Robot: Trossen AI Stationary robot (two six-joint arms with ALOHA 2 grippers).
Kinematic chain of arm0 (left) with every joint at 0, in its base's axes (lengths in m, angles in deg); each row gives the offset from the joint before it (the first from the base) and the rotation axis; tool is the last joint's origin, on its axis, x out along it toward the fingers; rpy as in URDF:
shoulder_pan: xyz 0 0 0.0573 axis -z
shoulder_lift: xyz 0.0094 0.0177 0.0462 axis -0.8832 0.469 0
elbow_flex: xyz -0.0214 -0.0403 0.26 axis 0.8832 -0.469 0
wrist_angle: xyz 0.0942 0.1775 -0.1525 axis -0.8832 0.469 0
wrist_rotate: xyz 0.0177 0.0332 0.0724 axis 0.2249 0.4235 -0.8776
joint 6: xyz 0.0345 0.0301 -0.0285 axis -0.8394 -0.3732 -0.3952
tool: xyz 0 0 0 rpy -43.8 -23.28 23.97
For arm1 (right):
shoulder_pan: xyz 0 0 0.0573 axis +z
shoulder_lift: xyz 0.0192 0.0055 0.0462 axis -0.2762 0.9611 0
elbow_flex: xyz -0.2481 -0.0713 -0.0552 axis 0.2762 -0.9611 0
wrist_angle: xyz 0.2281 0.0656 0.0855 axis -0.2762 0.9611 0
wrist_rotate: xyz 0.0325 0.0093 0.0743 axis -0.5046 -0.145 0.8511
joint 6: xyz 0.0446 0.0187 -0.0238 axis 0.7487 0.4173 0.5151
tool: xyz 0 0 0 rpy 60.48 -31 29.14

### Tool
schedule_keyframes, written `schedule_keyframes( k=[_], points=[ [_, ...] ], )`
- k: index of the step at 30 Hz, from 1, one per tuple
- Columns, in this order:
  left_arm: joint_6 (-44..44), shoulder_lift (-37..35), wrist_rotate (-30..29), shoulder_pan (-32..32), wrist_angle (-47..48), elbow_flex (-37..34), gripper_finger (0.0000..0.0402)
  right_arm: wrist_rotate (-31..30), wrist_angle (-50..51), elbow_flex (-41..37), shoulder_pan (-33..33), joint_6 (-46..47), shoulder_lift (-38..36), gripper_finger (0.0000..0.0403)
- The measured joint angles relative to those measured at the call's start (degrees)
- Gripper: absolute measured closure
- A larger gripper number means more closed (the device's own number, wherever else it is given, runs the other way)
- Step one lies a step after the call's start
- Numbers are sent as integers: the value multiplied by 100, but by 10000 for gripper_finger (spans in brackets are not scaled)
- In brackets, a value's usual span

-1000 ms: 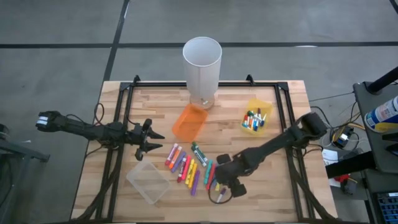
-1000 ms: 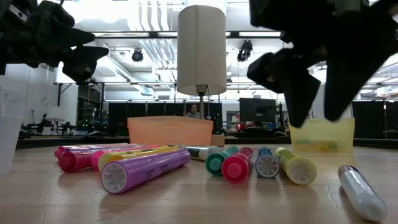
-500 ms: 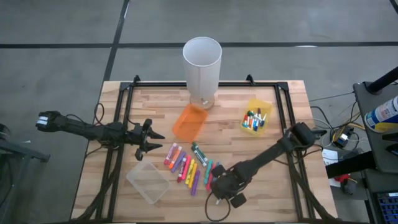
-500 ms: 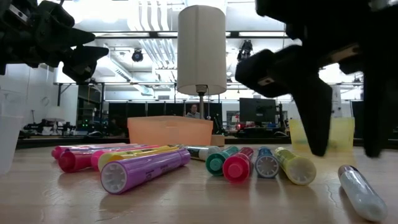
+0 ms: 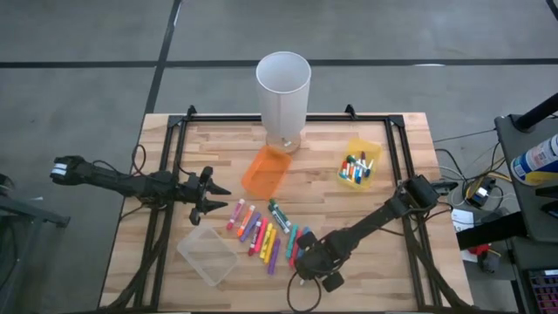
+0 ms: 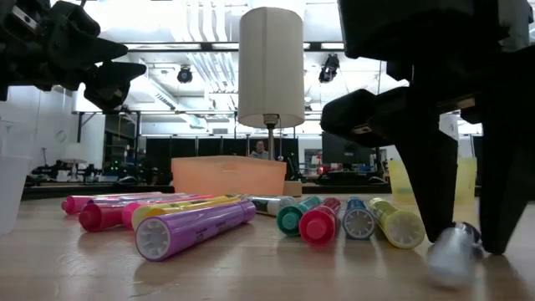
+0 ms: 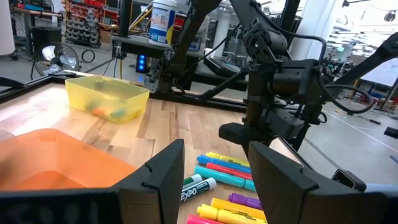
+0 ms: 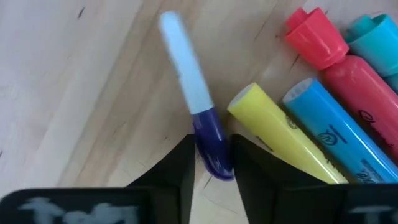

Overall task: Pick & Place Markers
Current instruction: Put the small purple marker pen into the yellow bin

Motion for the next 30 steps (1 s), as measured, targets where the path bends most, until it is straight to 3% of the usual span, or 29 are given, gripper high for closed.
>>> schedule_keyframes(
  k=[8, 16, 30],
  points=[
    [2, 0, 2, 2, 0, 0, 227, 22, -15, -6, 0, 25, -53, 372],
    [1, 0, 1, 0, -2, 0, 227, -2, 156, 32, -12, 222, -257, 374],
    [0, 0, 2, 2, -2, -2, 227, -1136, 924, 132, -137, 478, -1196, 374]
  ],
)
